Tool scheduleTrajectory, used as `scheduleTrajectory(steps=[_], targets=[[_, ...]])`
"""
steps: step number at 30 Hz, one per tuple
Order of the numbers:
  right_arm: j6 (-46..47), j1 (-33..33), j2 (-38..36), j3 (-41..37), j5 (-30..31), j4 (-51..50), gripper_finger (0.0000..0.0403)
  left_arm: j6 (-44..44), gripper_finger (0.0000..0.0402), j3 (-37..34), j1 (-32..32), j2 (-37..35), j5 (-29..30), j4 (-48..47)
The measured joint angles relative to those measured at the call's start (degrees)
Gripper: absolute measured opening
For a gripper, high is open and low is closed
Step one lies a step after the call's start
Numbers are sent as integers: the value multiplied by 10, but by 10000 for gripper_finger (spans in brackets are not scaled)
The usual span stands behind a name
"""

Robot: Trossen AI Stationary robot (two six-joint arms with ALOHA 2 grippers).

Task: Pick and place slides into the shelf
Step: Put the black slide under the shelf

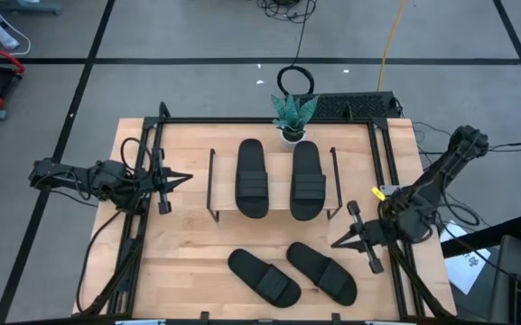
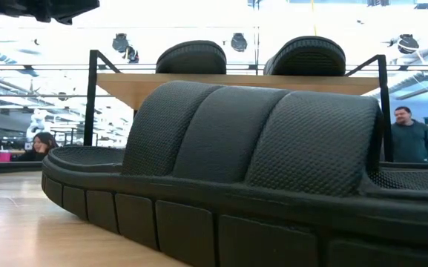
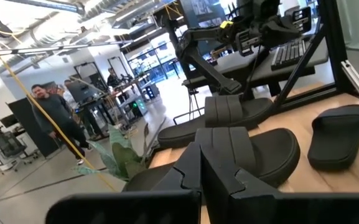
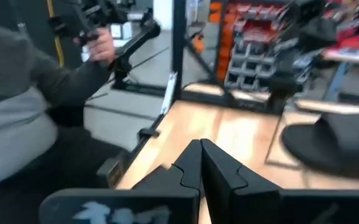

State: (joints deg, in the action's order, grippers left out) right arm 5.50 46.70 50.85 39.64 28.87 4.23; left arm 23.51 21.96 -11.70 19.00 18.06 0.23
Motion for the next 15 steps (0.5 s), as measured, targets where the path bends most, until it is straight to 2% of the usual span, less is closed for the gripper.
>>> scheduleTrajectory(steps=[4, 8, 11, 15], targets=[[68, 27, 16, 0, -4, -68, 0, 0, 7, 0, 0, 0, 0, -6], [191, 45, 52, 0, -13, -137, 0, 0, 1, 0, 0, 0, 0, -6], [237, 40, 86, 0, -53, -137, 0, 0, 6, 0, 0, 0, 0, -6], [239, 7, 124, 0, -97, -86, 1, 0, 3, 0, 0, 0, 0, -6]])
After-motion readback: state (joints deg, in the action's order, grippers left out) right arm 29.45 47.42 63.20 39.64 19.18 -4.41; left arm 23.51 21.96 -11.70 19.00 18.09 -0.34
